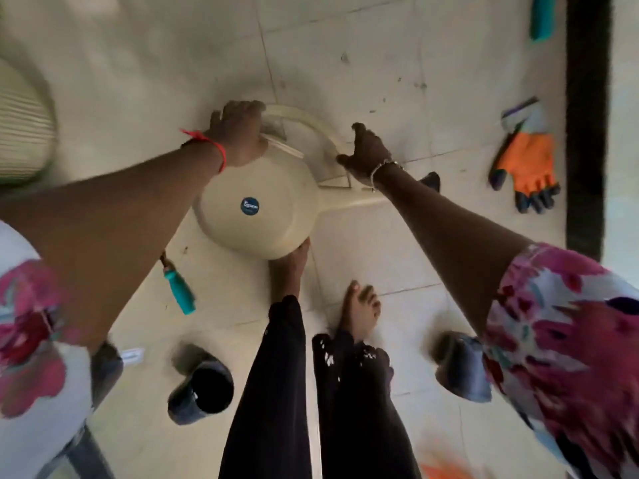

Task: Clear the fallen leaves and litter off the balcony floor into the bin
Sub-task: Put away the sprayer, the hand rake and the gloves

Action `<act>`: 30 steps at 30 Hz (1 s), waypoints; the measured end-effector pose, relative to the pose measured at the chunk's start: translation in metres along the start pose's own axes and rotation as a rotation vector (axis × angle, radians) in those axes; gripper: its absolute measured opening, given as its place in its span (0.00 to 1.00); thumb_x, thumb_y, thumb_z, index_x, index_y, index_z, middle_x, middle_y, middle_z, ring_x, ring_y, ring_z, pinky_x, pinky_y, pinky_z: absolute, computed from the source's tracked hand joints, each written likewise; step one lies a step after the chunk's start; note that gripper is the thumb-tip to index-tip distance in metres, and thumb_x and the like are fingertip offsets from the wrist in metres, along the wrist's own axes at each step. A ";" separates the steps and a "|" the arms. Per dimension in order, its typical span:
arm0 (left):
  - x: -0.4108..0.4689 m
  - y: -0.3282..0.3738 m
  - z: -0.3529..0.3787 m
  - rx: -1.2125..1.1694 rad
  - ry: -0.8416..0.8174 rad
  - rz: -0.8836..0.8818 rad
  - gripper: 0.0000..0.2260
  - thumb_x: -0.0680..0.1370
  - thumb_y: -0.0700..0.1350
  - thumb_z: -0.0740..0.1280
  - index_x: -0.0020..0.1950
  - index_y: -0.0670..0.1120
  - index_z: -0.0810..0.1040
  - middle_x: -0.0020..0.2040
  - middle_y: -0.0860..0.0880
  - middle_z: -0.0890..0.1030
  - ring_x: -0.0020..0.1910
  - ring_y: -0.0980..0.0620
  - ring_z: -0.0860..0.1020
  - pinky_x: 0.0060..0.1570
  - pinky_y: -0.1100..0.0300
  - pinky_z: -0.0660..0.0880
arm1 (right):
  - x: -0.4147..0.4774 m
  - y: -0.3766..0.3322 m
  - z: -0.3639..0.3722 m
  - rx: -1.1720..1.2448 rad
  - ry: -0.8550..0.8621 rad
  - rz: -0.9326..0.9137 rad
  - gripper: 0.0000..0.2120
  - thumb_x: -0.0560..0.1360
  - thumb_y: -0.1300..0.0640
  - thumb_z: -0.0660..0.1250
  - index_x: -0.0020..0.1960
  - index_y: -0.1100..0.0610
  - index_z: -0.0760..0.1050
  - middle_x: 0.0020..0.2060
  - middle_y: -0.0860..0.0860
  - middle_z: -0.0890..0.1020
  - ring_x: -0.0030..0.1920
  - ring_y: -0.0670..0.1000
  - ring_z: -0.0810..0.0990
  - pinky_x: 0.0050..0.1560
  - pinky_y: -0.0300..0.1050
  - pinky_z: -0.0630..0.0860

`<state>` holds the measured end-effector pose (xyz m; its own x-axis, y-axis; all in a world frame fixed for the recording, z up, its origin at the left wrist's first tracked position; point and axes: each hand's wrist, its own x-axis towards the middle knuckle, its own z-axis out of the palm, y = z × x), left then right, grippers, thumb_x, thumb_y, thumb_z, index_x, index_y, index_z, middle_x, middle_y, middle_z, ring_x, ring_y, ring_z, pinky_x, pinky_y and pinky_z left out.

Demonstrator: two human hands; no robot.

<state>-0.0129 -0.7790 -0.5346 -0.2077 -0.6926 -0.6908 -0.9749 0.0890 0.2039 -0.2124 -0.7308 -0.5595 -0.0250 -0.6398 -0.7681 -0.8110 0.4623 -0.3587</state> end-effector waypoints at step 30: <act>-0.124 0.354 -0.035 0.477 -0.345 0.830 0.21 0.77 0.43 0.65 0.70 0.44 0.68 0.67 0.41 0.72 0.65 0.43 0.71 0.60 0.58 0.63 | -0.307 0.216 -0.102 0.663 0.362 0.211 0.22 0.68 0.71 0.68 0.62 0.63 0.75 0.57 0.60 0.78 0.51 0.55 0.78 0.48 0.34 0.71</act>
<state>-0.3291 -0.6867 -0.3528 -0.7715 -0.0442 -0.6347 -0.4266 0.7760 0.4646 -0.4389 -0.4973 -0.3475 -0.4214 -0.6053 -0.6753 -0.2525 0.7935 -0.5537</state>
